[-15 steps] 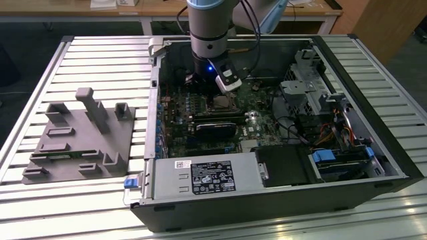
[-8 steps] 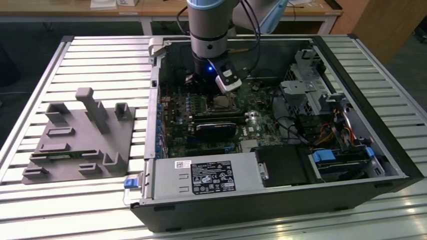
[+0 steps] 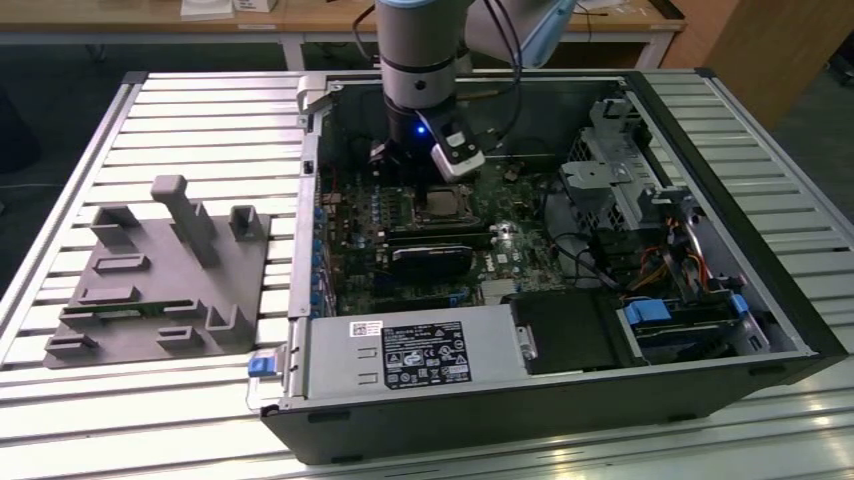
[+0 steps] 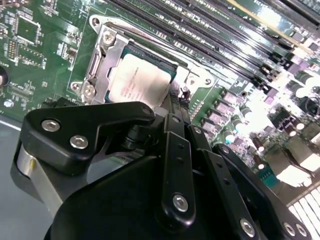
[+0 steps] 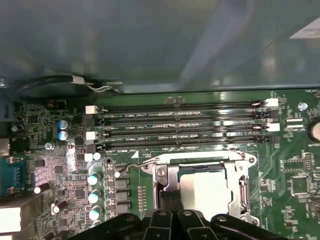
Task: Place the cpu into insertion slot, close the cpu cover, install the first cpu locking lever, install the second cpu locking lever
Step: 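Close the cpu cover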
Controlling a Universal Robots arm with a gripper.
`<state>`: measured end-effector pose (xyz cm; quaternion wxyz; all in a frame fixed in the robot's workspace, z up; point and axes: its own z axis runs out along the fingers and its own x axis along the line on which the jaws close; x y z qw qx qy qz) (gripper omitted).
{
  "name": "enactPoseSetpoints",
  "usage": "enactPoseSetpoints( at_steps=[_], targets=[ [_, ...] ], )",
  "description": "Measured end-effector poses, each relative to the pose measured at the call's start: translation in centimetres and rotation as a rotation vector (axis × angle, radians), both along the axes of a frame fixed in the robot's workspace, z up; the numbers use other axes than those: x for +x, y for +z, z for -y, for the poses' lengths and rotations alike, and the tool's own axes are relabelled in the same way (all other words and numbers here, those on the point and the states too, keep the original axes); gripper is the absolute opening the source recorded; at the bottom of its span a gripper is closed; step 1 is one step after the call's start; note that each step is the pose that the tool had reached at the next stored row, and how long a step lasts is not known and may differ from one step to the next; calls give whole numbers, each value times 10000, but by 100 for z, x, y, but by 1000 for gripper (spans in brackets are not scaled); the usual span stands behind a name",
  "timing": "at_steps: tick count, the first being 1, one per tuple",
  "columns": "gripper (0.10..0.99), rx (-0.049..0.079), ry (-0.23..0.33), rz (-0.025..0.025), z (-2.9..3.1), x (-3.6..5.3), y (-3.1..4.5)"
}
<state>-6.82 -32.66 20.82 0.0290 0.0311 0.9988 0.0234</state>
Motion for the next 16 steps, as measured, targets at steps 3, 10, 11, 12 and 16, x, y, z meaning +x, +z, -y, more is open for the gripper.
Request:
enactPoseSetpoints(
  at_steps=[3, 10, 11, 12, 16],
  targets=[
    [106, 0, 1, 0, 0, 0, 68],
    [106, -3, 0, -1, 0, 30, 129],
    [106, -5, 1, -2, 0, 54, 129],
    [106, -4, 1, -1, 0, 85, 129],
    [106, -4, 0, -8, 0, 256, 129]
  ],
)
